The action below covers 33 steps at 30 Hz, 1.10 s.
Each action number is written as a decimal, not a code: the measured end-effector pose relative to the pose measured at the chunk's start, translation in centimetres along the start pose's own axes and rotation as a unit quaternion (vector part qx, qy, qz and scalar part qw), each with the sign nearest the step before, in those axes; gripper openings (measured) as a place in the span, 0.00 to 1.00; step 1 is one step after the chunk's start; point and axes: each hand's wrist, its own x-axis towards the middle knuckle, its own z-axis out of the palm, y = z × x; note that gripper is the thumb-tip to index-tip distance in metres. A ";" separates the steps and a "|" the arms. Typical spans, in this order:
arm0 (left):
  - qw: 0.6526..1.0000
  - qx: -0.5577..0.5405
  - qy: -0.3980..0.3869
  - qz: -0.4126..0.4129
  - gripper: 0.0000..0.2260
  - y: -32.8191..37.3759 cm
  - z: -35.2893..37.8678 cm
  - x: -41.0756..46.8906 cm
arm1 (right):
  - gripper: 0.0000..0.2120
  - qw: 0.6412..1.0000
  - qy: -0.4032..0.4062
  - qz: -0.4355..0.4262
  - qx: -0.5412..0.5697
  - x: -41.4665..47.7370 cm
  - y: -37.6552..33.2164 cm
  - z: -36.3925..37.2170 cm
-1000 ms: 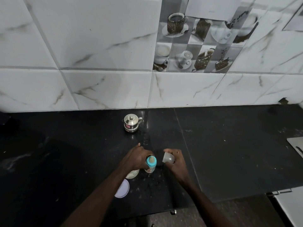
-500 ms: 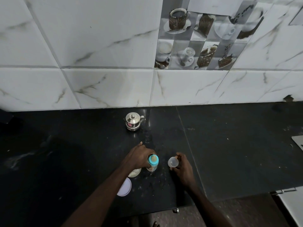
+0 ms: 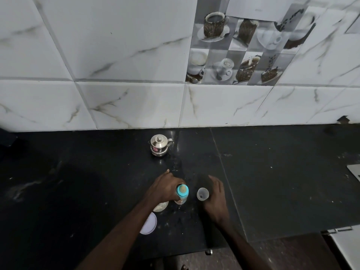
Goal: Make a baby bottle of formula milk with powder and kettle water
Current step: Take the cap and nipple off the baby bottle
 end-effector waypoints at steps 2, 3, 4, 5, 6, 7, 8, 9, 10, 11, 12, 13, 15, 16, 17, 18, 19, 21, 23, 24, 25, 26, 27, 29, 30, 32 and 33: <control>1.000 0.001 0.007 -0.003 0.22 -0.1 0.0 -0.1 | 0.36 0.999 0.022 -0.029 -0.008 -0.2 -2.1 0.2; 1.000 0.006 0.011 -0.004 0.21 -0.3 0.0 -0.1 | 0.34 0.998 0.014 -0.056 -0.024 -0.2 -3.1 0.5; 1.000 0.011 0.019 -0.004 0.20 -0.4 0.1 -0.1 | 0.31 0.995 -0.002 -0.083 -0.045 -0.2 -4.0 0.9; 1.000 0.016 0.025 -0.003 0.19 -0.5 0.3 -0.1 | 0.29 0.992 -0.026 -0.105 -0.068 0.0 -4.9 1.2; 0.999 0.024 0.027 0.000 0.19 -0.6 0.3 0.0 | 0.28 0.987 -0.051 -0.121 -0.089 0.3 -5.5 1.5; 0.999 0.038 0.023 0.004 0.18 -0.6 0.3 0.1 | 0.27 0.982 -0.073 -0.134 -0.109 0.7 -6.0 1.8; 0.998 0.055 0.013 0.007 0.18 -0.6 0.4 0.2 | 0.28 0.978 -0.092 -0.142 -0.122 1.0 -6.5 1.9; 0.997 0.071 0.005 0.010 0.19 -0.6 0.4 0.2 | 0.28 0.976 -0.108 -0.144 -0.126 1.2 -6.9 1.9; 0.997 0.078 0.000 0.008 0.20 -0.6 0.4 0.3 | 0.28 0.974 -0.121 -0.143 -0.125 1.5 -7.2 1.9; 0.997 0.077 -0.003 0.003 0.21 -0.7 0.5 0.3 | 0.28 0.974 -0.127 -0.143 -0.124 1.7 -7.4 1.8; 0.998 0.068 -0.002 -0.002 0.21 -0.7 0.6 0.3 | 0.28 0.973 -0.130 -0.145 -0.127 1.9 -7.5 1.7; 0.998 0.058 0.002 -0.005 0.23 -0.8 0.8 0.3 | 0.27 0.972 -0.130 -0.149 -0.129 2.1 -7.6 1.6; 0.999 0.041 0.013 -0.008 0.26 -0.7 0.9 0.1 | 0.26 0.968 -0.138 -0.158 -0.136 2.3 -8.0 1.4; 0.999 0.037 0.018 -0.006 0.27 -0.5 0.8 0.1 | 0.26 0.965 -0.145 -0.168 -0.137 2.5 -8.1 1.3; 0.999 0.034 0.021 -0.005 0.28 -0.4 0.6 -0.1 | 0.27 0.960 -0.157 -0.182 -0.141 2.6 -8.3 1.3; 0.999 0.032 0.022 -0.005 0.28 -0.2 0.5 -0.1 | 0.28 0.955 -0.172 -0.193 -0.145 2.8 -8.4 1.3; 0.999 0.034 0.023 -0.004 0.28 -0.1 0.4 -0.2 | 0.29 0.951 -0.187 -0.200 -0.145 2.9 -8.5 1.3; 0.999 0.044 0.025 -0.007 0.29 0.0 0.4 -0.2 | 0.34 0.946 -0.212 -0.206 -0.136 2.9 -8.7 1.3; 0.998 0.052 0.023 -0.009 0.28 -0.2 0.5 -0.2 | 0.39 0.941 -0.214 -0.202 -0.165 2.5 -8.7 1.4; 0.998 0.053 0.024 -0.007 0.26 -0.2 0.5 -0.1 | 0.41 0.941 -0.206 -0.193 -0.187 2.3 -8.6 1.5; 0.998 0.052 0.026 -0.006 0.25 -0.3 0.6 -0.1 | 0.42 0.942 -0.197 -0.185 -0.199 2.1 -8.4 1.6; 0.998 0.050 0.026 -0.004 0.25 -0.3 0.6 -0.1 | 0.41 0.943 -0.194 -0.183 -0.201 2.1 -8.2 1.7; 0.998 0.051 0.024 -0.002 0.26 -0.3 0.7 -0.1 | 0.39 0.942 -0.196 -0.187 -0.197 2.2 -8.1 1.7; 0.998 0.058 0.020 -0.001 0.28 -0.5 0.9 0.0 | 0.35 0.938 -0.206 -0.200 -0.194 2.5 -8.1 1.5; 0.998 0.065 0.015 0.000 0.29 -0.7 1.1 0.0 | 0.34 0.936 -0.213 -0.203 -0.194 2.6 -8.1 1.3; 0.997 0.077 0.011 0.004 0.31 -0.9 1.3 0.1 | 0.36 0.932 -0.232 -0.206 -0.189 2.9 -8.1 0.8; 0.997 0.077 0.011 0.003 0.33 -1.0 1.4 0.3 | 0.36 0.931 -0.240 -0.207 -0.179 3.0 -8.0 0.6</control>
